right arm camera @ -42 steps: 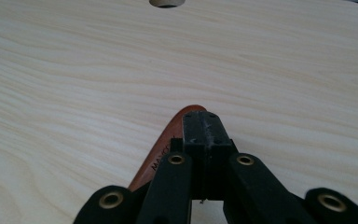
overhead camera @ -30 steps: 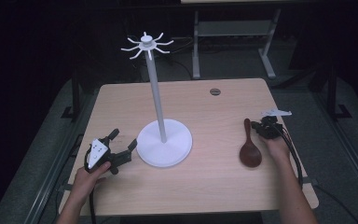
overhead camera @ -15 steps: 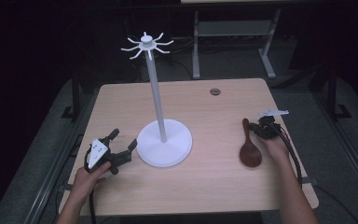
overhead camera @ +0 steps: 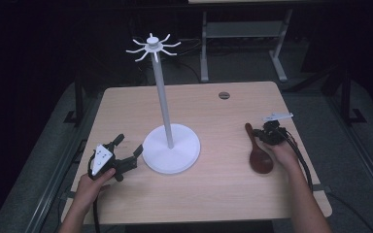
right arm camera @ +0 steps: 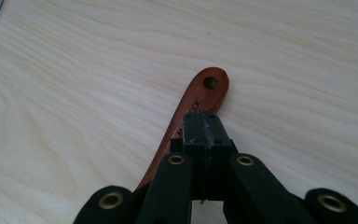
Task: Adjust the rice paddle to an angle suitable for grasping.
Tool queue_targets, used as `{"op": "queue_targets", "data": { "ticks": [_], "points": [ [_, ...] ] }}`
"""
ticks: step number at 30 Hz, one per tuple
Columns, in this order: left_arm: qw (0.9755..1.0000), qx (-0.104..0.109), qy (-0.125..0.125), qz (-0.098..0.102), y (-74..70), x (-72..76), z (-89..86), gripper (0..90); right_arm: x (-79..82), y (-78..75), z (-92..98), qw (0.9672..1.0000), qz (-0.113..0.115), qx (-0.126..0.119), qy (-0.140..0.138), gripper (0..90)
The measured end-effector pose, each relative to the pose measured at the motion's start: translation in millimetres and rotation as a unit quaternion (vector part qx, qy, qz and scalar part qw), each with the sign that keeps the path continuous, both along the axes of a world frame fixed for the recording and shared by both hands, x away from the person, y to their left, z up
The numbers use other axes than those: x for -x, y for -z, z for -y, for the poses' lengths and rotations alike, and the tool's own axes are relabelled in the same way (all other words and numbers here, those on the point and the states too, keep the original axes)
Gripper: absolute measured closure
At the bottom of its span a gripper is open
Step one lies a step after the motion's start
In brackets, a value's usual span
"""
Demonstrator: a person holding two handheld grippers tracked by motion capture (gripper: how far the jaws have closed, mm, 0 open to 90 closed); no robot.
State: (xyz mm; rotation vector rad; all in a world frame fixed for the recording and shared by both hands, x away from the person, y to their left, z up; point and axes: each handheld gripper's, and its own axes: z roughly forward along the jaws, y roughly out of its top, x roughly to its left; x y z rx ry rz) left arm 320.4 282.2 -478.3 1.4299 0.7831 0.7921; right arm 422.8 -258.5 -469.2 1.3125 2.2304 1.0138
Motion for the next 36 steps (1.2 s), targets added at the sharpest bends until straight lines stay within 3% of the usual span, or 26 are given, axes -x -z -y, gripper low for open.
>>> {"op": "queue_targets", "data": {
  "ticks": [20, 36],
  "points": [
    [1.0, -0.001, 0.001, 0.0, 0.0, 0.1, 0.3, 12.5, 3.2, -2.5, -22.1, 0.9968, -0.022, 0.027, -0.073, 89.9],
    [1.0, 0.0, 0.001, 0.0, 0.1, 0.2, 0.5, 12.5, 9.5, -8.1, -45.7, 0.9873, -0.046, 0.039, -0.147, 89.9]
  ]
}}
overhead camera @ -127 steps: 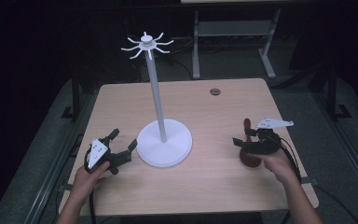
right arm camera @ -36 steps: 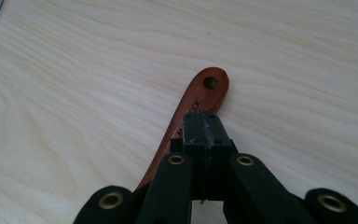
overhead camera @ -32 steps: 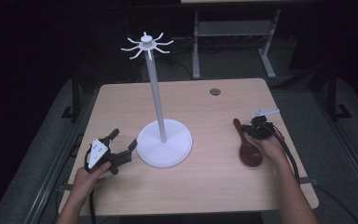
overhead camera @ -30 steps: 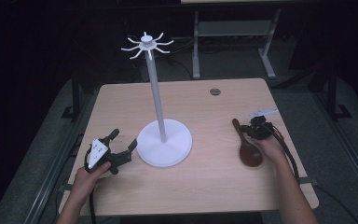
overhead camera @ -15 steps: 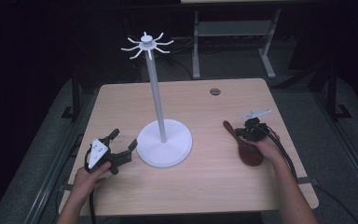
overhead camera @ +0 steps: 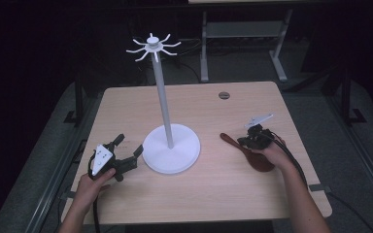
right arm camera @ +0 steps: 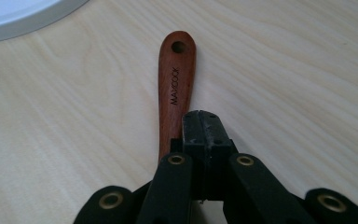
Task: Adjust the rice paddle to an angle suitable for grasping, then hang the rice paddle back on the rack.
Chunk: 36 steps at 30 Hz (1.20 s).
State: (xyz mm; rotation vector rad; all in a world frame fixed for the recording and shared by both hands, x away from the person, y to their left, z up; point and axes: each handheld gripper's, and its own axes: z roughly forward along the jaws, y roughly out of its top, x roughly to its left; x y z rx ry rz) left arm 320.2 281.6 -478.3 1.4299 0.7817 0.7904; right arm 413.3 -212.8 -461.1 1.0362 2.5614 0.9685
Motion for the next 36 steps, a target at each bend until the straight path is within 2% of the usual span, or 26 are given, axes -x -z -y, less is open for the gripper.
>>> {"op": "queue_targets", "data": {
  "ticks": [4, 8, 13, 18, 23, 25, 28, 31, 36],
  "points": [
    [1.0, 0.0, 0.0, 0.0, 0.0, 0.0, 0.1, 12.5, 1.4, -0.6, -4.0, 0.9999, -0.006, 0.001, -0.016, 89.9],
    [1.0, -0.002, 0.0, 0.0, 0.0, 0.1, -0.2, 12.5, 1.7, -3.8, -3.0, 0.9999, -0.005, 0.0, -0.012, 89.3],
    [1.0, -0.001, 0.0, -0.001, 0.0, 0.2, 0.0, 12.5, 5.3, -15.6, 2.6, 0.9995, -0.012, -0.028, -0.004, 81.0],
    [1.0, -0.001, 0.0, -0.002, 0.0, 0.2, 0.0, 12.5, 8.1, -26.2, 3.9, 0.9992, -0.021, -0.033, -0.006, 70.5],
    [1.0, -0.001, 0.0, -0.001, 0.1, 0.3, 0.2, 12.5, 11.5, -35.6, 0.6, 0.9991, -0.026, -0.032, -0.014, 65.0],
    [1.0, 0.0, 0.0, -0.001, 0.1, 0.3, 0.3, 12.5, 12.1, -38.8, -1.5, 0.9991, -0.031, -0.018, -0.02, 60.9],
    [1.0, -0.004, 0.0, 0.001, 0.0, 0.0, 0.1, 12.5, 12.2, -43.9, -5.2, 0.9992, -0.03, -0.003, -0.025, 59.0],
    [1.0, -0.003, 0.0, -0.001, -0.1, 0.0, 0.1, 12.5, 10.1, -46.1, -9.6, 0.9985, -0.038, 0.018, -0.034, 57.4],
    [1.0, -0.006, 0.001, 0.001, -0.1, 0.0, 0.0, 12.5, 4.3, -47.8, -19.0, 0.9951, -0.061, 0.061, -0.048, 56.7]
  ]
}}
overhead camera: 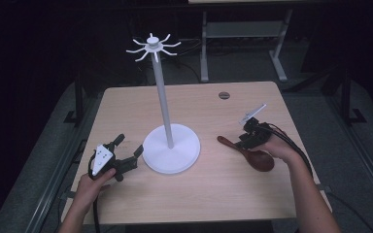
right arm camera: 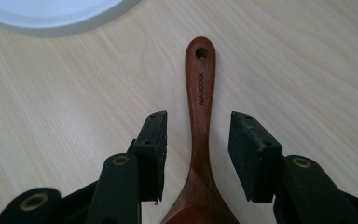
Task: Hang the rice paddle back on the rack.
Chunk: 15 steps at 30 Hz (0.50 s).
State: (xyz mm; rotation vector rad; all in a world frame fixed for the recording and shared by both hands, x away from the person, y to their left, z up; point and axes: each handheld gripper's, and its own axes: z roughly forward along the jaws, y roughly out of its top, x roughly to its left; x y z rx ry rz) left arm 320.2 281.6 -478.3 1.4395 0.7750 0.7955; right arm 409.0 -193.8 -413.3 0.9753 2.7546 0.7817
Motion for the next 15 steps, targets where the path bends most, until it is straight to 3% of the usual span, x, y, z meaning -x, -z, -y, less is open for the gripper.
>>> {"op": "queue_targets", "data": {
  "ticks": [7, 15],
  "points": [
    [1.0, 0.002, 0.0, -0.002, -0.1, -0.1, -0.1, 12.5, -9.3, 0.8, -9.6, 0.9983, -0.033, 0.043, -0.019, 57.4],
    [1.0, 0.002, 0.001, -0.002, 0.0, -0.1, 0.0, 12.5, -16.2, 9.2, -15.7, 0.9938, -0.063, 0.089, -0.023, 59.7]
  ]
}}
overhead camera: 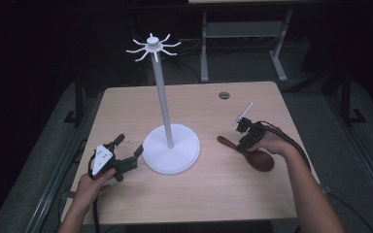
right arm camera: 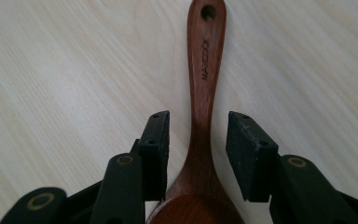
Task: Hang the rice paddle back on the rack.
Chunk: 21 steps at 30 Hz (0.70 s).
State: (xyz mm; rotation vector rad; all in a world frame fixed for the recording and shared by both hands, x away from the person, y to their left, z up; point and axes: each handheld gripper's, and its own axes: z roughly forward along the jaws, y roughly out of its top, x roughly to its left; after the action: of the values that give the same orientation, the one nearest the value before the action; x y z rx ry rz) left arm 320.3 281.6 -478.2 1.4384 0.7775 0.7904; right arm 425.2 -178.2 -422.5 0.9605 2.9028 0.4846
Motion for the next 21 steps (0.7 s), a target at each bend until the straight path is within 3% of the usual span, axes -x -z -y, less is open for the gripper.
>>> {"op": "queue_targets", "data": {
  "ticks": [6, 21],
  "points": [
    [1.0, 0.0, 0.0, 0.0, 0.0, -0.1, -0.1, 12.5, -5.0, 7.4, -5.9, 0.9991, -0.023, 0.035, -0.004, 61.9],
    [1.0, 0.001, 0.0, 0.0, 0.0, 0.0, 0.0, 12.5, -12.4, 15.6, -18.8, 0.9962, -0.035, 0.079, -0.013, 72.2]
  ]
}}
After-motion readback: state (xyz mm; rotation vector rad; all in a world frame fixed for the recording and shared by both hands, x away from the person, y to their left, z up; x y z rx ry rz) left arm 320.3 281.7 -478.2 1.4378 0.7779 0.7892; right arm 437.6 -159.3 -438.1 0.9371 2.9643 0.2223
